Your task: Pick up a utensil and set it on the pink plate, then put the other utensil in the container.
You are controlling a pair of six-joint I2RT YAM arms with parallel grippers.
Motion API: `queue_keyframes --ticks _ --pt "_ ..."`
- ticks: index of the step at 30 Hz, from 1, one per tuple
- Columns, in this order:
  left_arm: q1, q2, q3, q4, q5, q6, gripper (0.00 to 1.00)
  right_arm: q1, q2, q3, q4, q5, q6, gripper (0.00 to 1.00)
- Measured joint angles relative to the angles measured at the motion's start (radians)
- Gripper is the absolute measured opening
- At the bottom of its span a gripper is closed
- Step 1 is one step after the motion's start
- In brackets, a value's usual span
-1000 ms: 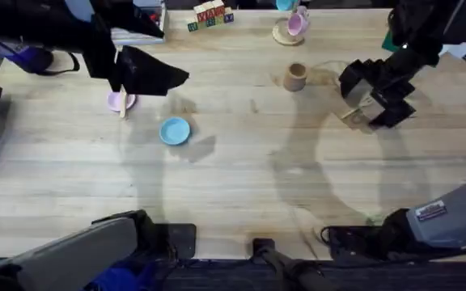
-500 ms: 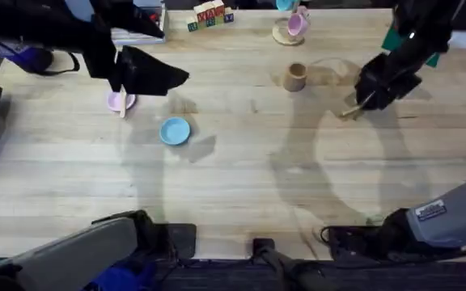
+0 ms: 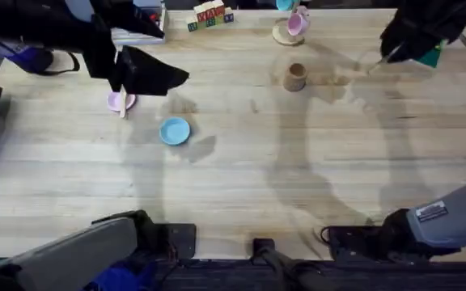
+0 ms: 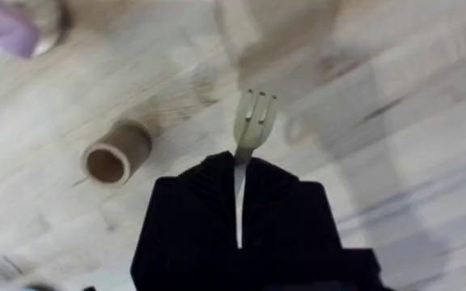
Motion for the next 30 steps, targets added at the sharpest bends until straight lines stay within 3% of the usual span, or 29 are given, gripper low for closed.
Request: queue_keyframes --ticks 3,8,20,30 --pt "0.000 0.000 0.000 0.000 0.000 0.000 0.995 0.023 -0.032 0.058 -0.004 0.001 -0.121 0.033" --pt "0.000 0.000 0.000 0.000 0.000 0.000 0.995 0.064 -0.083 0.061 -0.024 0.008 -0.185 0.032" --pt "0.000 0.000 0.000 0.000 0.000 0.000 0.995 0.192 -0.219 0.061 -0.112 0.165 -0.188 0.033" --pt "0.000 0.000 0.000 0.000 0.000 0.000 0.995 0.205 -0.372 0.034 -0.107 0.210 -0.188 0.033"
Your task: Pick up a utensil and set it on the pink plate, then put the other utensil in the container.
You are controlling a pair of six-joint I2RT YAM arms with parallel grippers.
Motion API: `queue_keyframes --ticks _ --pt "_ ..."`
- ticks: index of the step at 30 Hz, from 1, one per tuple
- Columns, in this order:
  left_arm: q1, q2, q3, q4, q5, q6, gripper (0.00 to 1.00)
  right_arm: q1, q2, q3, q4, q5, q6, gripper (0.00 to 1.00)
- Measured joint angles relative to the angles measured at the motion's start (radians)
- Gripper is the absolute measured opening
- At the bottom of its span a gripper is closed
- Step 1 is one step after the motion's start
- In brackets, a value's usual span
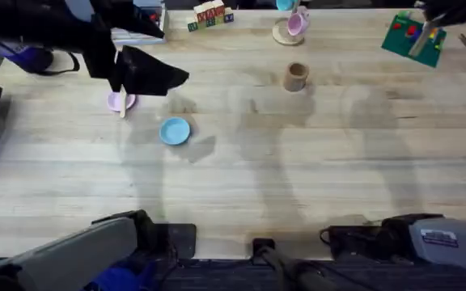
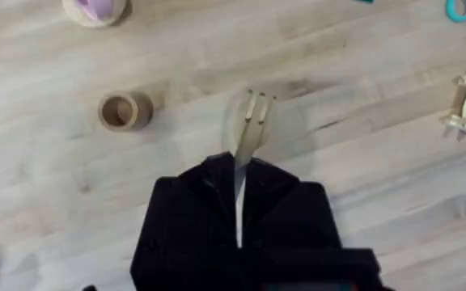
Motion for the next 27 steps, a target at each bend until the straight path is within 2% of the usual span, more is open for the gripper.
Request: queue_keyframes --ticks 4,10,15,21,27 --pt "0.000 0.000 0.000 0.000 0.000 0.000 0.996 0.000 -0.092 -0.094 0.062 0.016 0.000 0.033" --pt "0.000 0.000 0.000 0.000 0.000 0.000 0.995 0.000 -0.241 -0.316 0.223 0.027 0.000 0.033" --pt "0.000 0.000 0.000 0.000 0.000 0.000 0.995 0.000 -0.313 -0.473 0.372 0.015 -0.008 0.032" --pt "0.000 0.000 0.000 0.000 0.000 0.000 0.995 0.000 -0.307 -0.566 0.610 -0.135 -0.132 0.031" --pt "0.000 0.000 0.000 0.000 0.000 0.000 0.995 0.000 -0.253 -0.573 0.764 -0.315 -0.321 0.031"
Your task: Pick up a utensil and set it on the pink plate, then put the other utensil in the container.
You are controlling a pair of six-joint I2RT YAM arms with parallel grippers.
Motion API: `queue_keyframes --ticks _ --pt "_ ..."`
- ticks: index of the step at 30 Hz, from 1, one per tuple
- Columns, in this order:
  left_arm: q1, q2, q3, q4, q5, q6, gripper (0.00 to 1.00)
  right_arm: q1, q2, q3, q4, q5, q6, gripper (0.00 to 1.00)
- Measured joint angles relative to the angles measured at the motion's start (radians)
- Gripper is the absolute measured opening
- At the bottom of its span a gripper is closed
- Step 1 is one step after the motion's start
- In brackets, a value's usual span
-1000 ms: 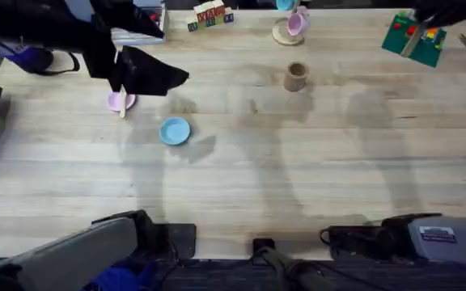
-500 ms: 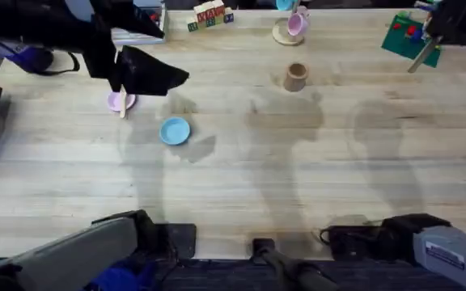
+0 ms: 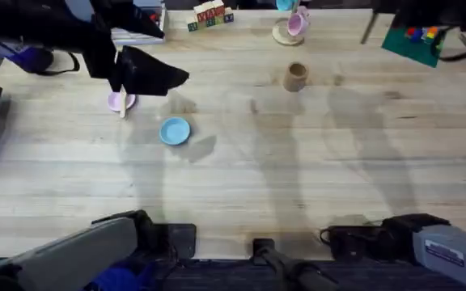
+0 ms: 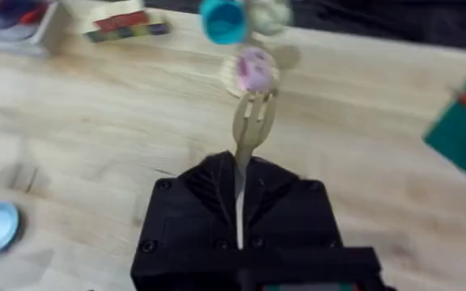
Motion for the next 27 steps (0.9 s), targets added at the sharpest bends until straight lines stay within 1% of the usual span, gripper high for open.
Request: queue_keyframes --ticks 7,15,19,21,26,27 --pt "0.000 0.000 0.000 0.000 0.000 0.000 0.995 0.000 0.084 -0.001 0.103 -0.212 -0.181 0.031" --pt "0.000 0.000 0.000 0.000 0.000 0.000 0.995 0.000 0.153 -0.002 0.114 -0.486 -0.394 0.033" --pt "0.000 0.000 0.000 0.000 0.000 0.000 0.995 -0.011 0.191 -0.002 0.116 -0.648 -0.517 0.033" --pt "0.000 0.000 0.000 0.000 0.000 0.000 0.995 -0.028 0.215 -0.002 0.117 -0.724 -0.565 0.032" --pt "0.000 0.000 0.000 0.000 0.000 0.000 0.995 -0.107 0.300 -0.002 0.118 -0.918 -0.676 0.033" --pt "0.000 0.000 0.000 0.000 0.000 0.000 0.995 -0.151 0.353 -0.002 0.118 -1.024 -0.752 0.033"
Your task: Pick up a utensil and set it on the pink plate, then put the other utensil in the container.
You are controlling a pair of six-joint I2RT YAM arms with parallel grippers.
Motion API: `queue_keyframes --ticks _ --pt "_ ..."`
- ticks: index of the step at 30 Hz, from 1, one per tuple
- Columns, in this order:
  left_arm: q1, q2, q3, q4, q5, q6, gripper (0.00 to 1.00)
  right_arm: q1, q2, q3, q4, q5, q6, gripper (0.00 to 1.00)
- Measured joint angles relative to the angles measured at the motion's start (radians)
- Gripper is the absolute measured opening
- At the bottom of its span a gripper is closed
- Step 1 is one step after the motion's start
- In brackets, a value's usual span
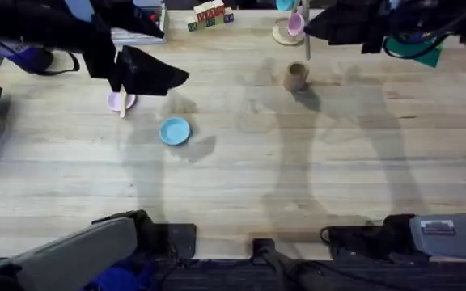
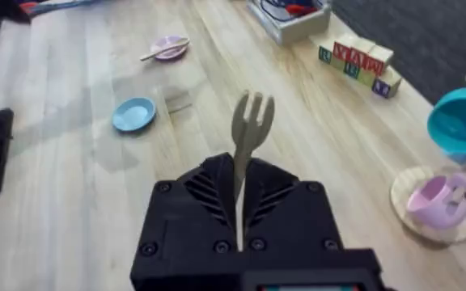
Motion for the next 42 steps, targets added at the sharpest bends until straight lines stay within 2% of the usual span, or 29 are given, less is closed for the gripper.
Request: queue_keyframes --ticks 1,2,8,22,42 --pt "0.000 0.000 0.000 0.000 0.000 0.000 0.995 -0.014 0.018 0.000 0.000 -0.031 -0.031 0.033" --pt "0.000 0.000 0.000 0.000 0.000 0.000 0.995 -0.064 0.134 0.000 0.015 -0.157 -0.300 0.032" --pt "0.000 0.000 0.000 0.000 0.000 0.000 0.995 -0.074 0.188 0.000 0.108 -0.182 -0.395 0.032" --pt "0.000 0.000 0.000 0.000 0.000 0.000 0.995 -0.075 0.287 0.000 0.238 -0.232 -0.431 0.033" --pt "0.000 0.000 0.000 0.000 0.000 0.000 0.995 -0.075 0.420 -0.001 0.322 -0.233 -0.433 0.032"
